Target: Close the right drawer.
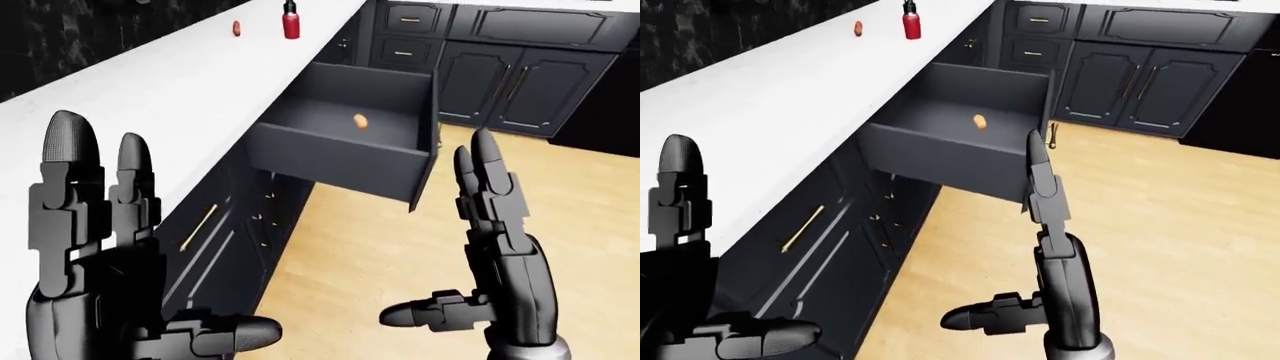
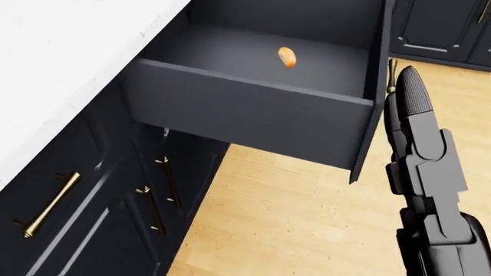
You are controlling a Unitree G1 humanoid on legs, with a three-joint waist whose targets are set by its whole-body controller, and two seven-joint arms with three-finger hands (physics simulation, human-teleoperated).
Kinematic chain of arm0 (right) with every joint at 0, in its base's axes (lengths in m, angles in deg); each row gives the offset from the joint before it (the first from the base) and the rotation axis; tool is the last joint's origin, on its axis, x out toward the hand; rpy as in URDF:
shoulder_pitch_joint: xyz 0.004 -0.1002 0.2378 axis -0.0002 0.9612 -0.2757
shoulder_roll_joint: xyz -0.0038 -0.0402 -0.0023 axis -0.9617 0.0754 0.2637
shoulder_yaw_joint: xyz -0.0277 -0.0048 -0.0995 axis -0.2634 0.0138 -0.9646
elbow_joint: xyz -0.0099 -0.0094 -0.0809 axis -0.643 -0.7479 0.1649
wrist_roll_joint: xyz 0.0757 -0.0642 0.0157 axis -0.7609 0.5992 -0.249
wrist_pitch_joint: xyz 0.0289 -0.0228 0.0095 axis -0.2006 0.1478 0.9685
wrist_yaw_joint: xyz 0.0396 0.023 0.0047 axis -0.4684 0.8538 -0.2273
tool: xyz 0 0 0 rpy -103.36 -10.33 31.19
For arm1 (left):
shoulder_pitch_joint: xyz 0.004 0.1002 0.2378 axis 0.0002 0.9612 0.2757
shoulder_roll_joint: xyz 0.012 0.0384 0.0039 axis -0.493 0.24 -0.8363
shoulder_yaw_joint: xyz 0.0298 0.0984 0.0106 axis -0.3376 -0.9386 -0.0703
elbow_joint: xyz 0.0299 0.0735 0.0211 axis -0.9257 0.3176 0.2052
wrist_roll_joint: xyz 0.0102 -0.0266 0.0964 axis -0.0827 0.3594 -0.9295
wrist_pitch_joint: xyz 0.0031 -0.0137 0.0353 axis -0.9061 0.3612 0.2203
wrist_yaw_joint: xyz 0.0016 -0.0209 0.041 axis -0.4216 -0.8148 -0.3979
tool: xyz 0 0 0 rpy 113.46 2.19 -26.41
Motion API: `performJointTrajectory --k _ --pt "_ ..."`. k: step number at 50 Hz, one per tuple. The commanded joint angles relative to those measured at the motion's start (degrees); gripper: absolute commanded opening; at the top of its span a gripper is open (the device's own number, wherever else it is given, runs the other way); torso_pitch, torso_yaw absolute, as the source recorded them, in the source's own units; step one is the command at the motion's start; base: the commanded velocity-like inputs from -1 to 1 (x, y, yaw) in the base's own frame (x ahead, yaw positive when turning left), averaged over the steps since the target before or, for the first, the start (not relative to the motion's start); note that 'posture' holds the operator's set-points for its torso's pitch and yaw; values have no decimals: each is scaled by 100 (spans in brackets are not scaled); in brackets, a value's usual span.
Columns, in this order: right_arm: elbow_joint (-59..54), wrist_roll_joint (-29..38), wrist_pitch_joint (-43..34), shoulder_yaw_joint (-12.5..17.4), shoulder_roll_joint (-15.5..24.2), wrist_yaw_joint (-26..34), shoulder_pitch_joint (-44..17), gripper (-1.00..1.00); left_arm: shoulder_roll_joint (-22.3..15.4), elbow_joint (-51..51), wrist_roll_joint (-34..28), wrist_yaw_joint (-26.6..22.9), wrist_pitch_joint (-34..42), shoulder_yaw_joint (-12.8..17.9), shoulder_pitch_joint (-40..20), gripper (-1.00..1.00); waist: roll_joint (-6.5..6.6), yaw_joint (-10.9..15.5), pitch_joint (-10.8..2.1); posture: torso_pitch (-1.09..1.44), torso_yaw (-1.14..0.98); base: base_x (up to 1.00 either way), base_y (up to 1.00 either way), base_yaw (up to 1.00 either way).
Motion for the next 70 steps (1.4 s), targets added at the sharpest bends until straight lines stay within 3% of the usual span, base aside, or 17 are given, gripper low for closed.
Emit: performJointTrajectory --k 1,10,15,16,24,28,29,38,41,42,45,51,54,55,64,67,70 --pt "199 -39 175 -29 -13 -17 -50 100 -12 -173 20 16 -117 39 -42 100 23 14 -20 0 0 17 0 0" --pt "177 -1 231 -68 -3 -13 -22 100 20 -173 15 -18 -126 51 -31 100 -88 46 -32 0 0 23 0 0" --pt "200 26 197 -93 0 -19 -24 100 33 -173 23 -36 -144 58 -13 100 -622 51 -132 0 0 23 0 0" --pt "209 24 188 -94 2 -18 -26 100 30 -173 20 -32 -145 55 -12 100 -419 -23 -77 0 0 23 0 0" --pt "182 27 179 -94 8 -15 -42 100 -14 -173 21 16 -150 31 -7 100 -222 -31 16 0 0 23 0 0" --pt "155 19 194 -74 6 -13 -51 100 -26 -173 25 26 -145 33 -14 100 340 -40 -141 0 0 23 0 0" --pt "146 20 197 -70 5 -13 -52 100 -27 -173 26 27 -144 34 -14 100 92 57 -57 0 0 22 0 0" --pt "183 45 155 -77 -3 -16 -64 100 -58 -173 29 62 -144 17 -18 100 -211 121 -30 0 0 23 0 0" --pt "164 48 181 -86 0 -21 -49 100 -55 -173 20 59 -152 4 -8 100 -678 91 -192 0 0 22 0 0" --pt "169 44 176 -86 0 -21 -48 100 -61 -173 27 64 -147 11 -12 100 -416 4 -104 0 0 23 0 0" --pt "160 54 181 -96 3 -26 -45 100 -73 -173 34 74 -141 11 -17 100 -475 -40 -80 0 0 23 0 0" --pt "157 40 185 -94 8 -25 -38 100 -71 -173 40 69 -147 20 -16 100 -142 -57 16 0 0 23 0 0" --pt "140 43 203 -91 9 -27 -30 100 -60 -173 41 57 -152 27 -15 100 316 -57 -136 0 0 23 0 0" --pt "132 44 208 -90 9 -28 -30 100 -51 -173 37 48 -149 30 -17 100 127 40 -84 0 0 23 0 0" --pt "121 55 192 -105 10 -31 -38 100 -6 -173 34 -1 -150 48 -17 100 -165 118 -48 0 0 23 0 0" --pt "124 55 184 -112 12 -28 -38 100 0 -173 29 -5 -152 45 -15 100 -536 119 -146 0 0 23 0 0" --pt "125 54 185 -113 13 -25 -41 100 -1 -173 25 -1 -158 41 -12 100 -503 35 -53 0 0 23 0 0"
